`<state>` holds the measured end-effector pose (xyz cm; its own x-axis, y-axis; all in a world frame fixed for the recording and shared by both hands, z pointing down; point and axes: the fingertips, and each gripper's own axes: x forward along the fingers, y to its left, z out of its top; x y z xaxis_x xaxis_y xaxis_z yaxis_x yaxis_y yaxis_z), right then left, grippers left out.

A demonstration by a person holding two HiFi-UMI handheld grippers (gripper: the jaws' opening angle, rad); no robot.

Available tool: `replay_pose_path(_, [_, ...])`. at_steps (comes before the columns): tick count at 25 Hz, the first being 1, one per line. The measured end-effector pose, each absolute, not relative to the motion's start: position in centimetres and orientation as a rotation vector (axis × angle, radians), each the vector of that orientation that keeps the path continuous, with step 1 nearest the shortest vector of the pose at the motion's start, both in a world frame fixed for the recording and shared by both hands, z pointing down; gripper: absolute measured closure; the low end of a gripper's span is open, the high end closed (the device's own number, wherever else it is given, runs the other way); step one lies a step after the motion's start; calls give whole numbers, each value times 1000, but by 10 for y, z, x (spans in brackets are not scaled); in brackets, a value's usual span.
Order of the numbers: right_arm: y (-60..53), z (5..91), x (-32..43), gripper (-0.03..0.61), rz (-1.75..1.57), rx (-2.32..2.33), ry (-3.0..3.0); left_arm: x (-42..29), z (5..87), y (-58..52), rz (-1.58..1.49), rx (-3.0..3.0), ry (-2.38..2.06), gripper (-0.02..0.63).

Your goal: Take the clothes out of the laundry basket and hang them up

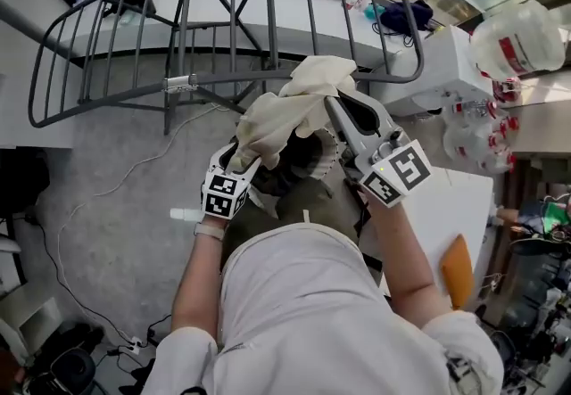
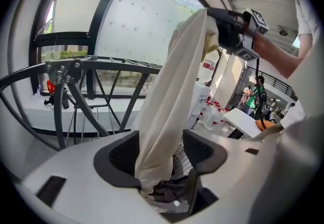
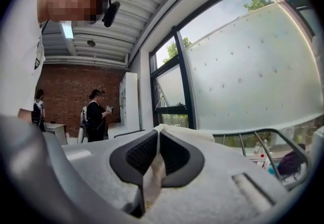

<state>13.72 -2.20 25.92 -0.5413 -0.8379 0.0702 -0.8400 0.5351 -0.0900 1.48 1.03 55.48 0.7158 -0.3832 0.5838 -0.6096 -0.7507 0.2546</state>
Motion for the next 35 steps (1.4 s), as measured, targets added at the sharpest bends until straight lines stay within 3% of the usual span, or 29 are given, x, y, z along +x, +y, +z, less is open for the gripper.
replay_pose_path(5, [-11,209,135,560,127,1558,-2791,58,564,-10,724,2538,-737,316])
replay_pose_path(11, [6,155,153,560,21,1648,-2807,111,528,-44,695,2647,-780,311])
replay_pose_path(13, [11,145,165,560,-8,1691,-2795,119,518,-49,683,2659,-776,361])
replay_pose_path(16, [18,139,193,560,-29,1778,-2762,122,501,-51,675,2685,-796,545])
replay_pose_path(17, [21,140,204,560,-31,1807,-2749,121,498,-52,679,2695,-816,566])
replay_pose_path(27, [21,204,306,560,10,1878,-2495,53,467,-62,782,2570,-1193,589])
replay_pose_path(35, [23,267,341,560,22,1795,-2355,-1,395,-55,801,2554,-1519,592])
